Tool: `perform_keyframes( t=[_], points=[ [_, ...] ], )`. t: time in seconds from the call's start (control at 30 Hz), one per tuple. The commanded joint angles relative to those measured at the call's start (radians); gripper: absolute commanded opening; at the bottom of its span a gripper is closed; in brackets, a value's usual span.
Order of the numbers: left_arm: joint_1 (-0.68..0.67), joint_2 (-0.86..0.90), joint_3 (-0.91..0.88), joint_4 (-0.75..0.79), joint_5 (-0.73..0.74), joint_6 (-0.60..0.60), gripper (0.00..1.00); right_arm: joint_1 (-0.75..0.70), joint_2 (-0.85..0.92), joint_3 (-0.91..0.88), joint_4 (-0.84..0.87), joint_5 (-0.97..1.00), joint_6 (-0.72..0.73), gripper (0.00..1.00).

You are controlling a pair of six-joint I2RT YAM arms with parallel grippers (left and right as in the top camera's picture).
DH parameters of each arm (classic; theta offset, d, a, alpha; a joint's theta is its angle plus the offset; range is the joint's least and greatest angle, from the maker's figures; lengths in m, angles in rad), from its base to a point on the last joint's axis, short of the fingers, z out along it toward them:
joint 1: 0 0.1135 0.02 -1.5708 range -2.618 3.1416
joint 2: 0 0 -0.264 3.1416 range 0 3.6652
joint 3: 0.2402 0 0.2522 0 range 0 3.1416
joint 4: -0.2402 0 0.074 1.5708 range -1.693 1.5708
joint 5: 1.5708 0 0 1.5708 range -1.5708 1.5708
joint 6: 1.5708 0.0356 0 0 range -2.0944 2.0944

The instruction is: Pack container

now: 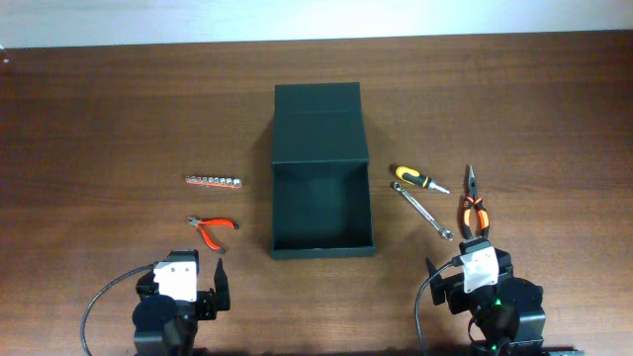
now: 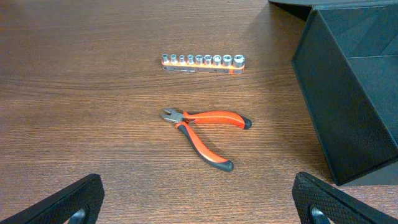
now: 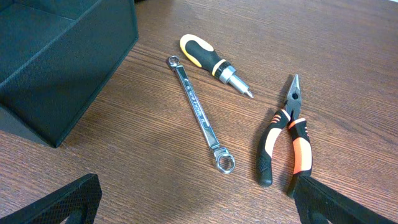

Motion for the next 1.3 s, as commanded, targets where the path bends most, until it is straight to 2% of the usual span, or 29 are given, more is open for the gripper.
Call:
perform_keyframes(
  t=[0.0, 0.27, 0.4, 0.6, 0.9, 1.07, 1.27],
  points=[
    [0.004, -0.01, -0.008, 0.002, 0.008, 0.019, 0.99, -0.006, -0.012, -0.007, 0.003, 0.016, 0.008, 0.99],
    [0.004, -0.01, -0.008, 0.002, 0.008, 0.019, 0.99, -0.006, -0.005, -0.001, 0.048, 0.014, 0.008, 0.99],
    [0.004, -0.01, -0.008, 0.002, 0.008, 0.019, 0.99, -0.006, 0.088, 0.099, 0.121, -0.008, 0.008, 0.99],
    [0.004, -0.01, -0.008, 0.002, 0.008, 0.019, 0.99, -0.006, 0.397, 0.402, 0.106, -0.006, 0.008, 0.99],
    [0.004, -0.01, -0.008, 0.002, 0.008, 0.019, 0.99, -0.006, 0.893, 0.863, -0.114, 0.009, 0.01, 0.99],
    [0.004, -0.01, -0.008, 0.002, 0.008, 0.019, 0.99, -0.007, 1.13, 1.044, -0.216, 0.151, 0.208, 0.99],
    [0.004, -0.01, -0.008, 0.002, 0.008, 0.019, 0.99, -0.05, 1.315, 1.145, -0.261, 0.218, 0.404, 0.99]
  ],
)
